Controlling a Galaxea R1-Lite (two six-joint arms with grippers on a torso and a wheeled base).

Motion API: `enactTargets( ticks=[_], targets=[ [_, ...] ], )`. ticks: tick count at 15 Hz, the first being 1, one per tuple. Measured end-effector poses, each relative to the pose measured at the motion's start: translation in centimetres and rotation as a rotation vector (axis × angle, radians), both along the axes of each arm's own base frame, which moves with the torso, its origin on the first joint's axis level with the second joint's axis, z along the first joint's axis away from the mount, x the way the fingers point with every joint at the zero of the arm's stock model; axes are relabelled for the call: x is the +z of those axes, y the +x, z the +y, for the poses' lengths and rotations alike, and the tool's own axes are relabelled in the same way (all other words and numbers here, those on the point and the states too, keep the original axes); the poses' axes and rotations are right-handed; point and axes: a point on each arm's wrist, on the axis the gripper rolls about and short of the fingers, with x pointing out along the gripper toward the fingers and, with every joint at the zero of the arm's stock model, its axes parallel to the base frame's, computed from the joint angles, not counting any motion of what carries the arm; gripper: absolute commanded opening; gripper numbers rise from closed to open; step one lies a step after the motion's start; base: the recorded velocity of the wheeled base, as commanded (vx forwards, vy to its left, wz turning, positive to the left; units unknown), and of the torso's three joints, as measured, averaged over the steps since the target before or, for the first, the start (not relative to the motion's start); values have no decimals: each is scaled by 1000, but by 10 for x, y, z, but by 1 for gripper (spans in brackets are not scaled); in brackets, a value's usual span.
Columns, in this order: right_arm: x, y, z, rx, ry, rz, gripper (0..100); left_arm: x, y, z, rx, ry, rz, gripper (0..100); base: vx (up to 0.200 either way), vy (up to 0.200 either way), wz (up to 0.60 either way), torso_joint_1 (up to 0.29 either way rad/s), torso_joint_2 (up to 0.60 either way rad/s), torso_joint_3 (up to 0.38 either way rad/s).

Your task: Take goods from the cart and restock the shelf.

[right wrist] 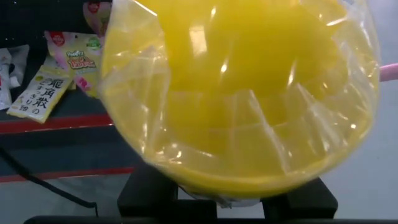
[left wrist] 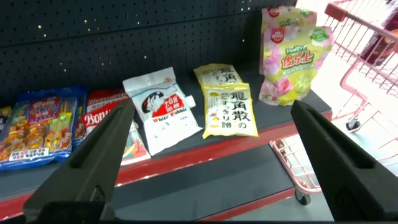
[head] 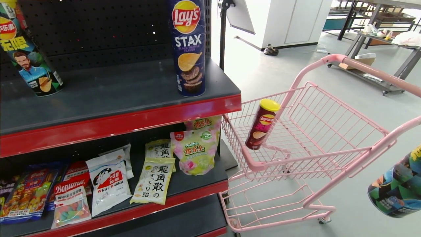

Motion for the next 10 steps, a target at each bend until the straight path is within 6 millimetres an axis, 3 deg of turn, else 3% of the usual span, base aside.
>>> enactTargets(
  ticks=[10],
  targets=[
    [0, -1, 0, 8, -16, -5, 0, 0, 0, 0, -1, 1, 0, 100, 0, 0, 0, 173, -542, -373]
  ],
)
